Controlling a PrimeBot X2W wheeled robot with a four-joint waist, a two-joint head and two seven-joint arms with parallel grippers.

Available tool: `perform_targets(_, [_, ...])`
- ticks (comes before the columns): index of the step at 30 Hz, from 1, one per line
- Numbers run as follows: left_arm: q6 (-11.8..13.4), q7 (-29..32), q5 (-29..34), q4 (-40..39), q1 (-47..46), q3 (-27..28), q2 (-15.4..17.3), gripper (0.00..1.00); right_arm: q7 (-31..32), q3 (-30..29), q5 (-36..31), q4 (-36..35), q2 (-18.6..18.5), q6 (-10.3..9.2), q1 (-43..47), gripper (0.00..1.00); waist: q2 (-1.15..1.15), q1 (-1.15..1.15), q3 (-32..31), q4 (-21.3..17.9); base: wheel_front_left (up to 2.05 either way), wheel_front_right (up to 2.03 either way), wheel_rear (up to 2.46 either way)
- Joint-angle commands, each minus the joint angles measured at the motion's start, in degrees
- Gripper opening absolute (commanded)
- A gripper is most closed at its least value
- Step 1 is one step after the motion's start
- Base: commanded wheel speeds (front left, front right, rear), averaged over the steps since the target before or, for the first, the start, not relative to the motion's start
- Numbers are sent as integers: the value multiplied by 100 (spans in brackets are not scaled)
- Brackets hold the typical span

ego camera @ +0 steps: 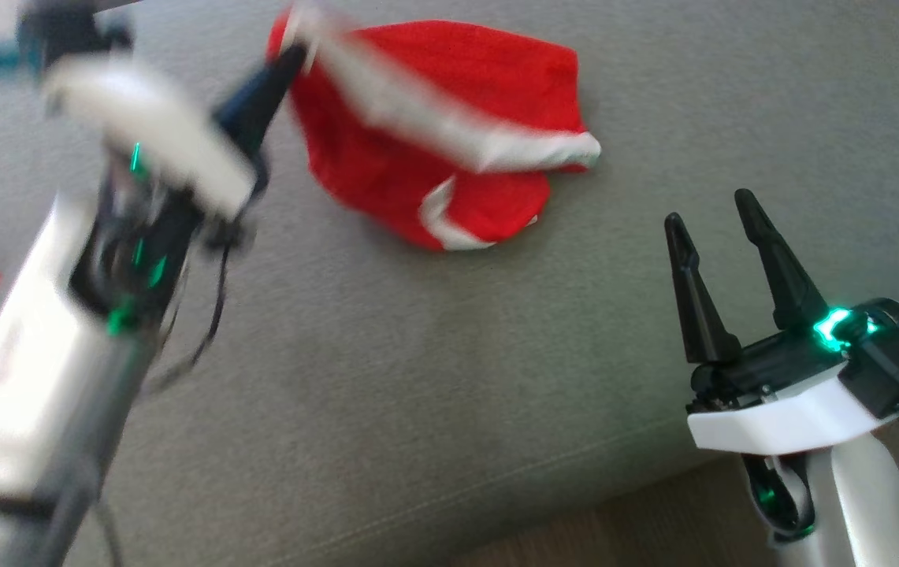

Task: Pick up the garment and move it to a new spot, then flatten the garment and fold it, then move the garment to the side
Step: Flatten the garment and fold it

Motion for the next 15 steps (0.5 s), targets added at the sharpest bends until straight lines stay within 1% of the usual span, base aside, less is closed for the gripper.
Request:
perform_targets(1, [-19,-144,-165,-552,265,440,424,0,-29,125,-69,-176,-17,-2,-101,100,0,0,-24,236,0,0,0])
perform_targets(2, [-26,-210,-209,-686,557,511,548,0,-29,138,-83,-135,-17,-2,-94,100,0,0,-27,314,0,0,0])
perform_targets(3, [-26,-210,-209,-686,557,511,548,0,-29,138,-83,-135,-17,-2,-94,100,0,0,-27,314,0,0,0])
perform_targets(4, [-48,-264,-242,-818,841,560,665,0,-29,174,-84,-59,-17,-2,-86,100,0,0,-35,393,0,0,0])
perform_targets(6, [-102,-390,-291,-1032,1341,648,850,0,-29,246,-51,134,-17,-2,-109,100,0,0,-43,567,0,0,0])
perform_targets(8, [-141,-578,-286,-1170,1718,728,944,0,-29,225,66,449,-17,-2,-165,100,0,0,-57,753,0,0,0])
perform_targets(12, [-255,-975,-96,-1225,2134,750,973,0,-29,43,296,1464,-17,-2,-520,100,0,0,-65,1091,0,0,0])
perform_targets(15, [-380,-1225,63,-1156,2254,677,872,0,-29,-24,941,2389,-17,-2,-1009,100,0,0,-10,1301,0,0,0])
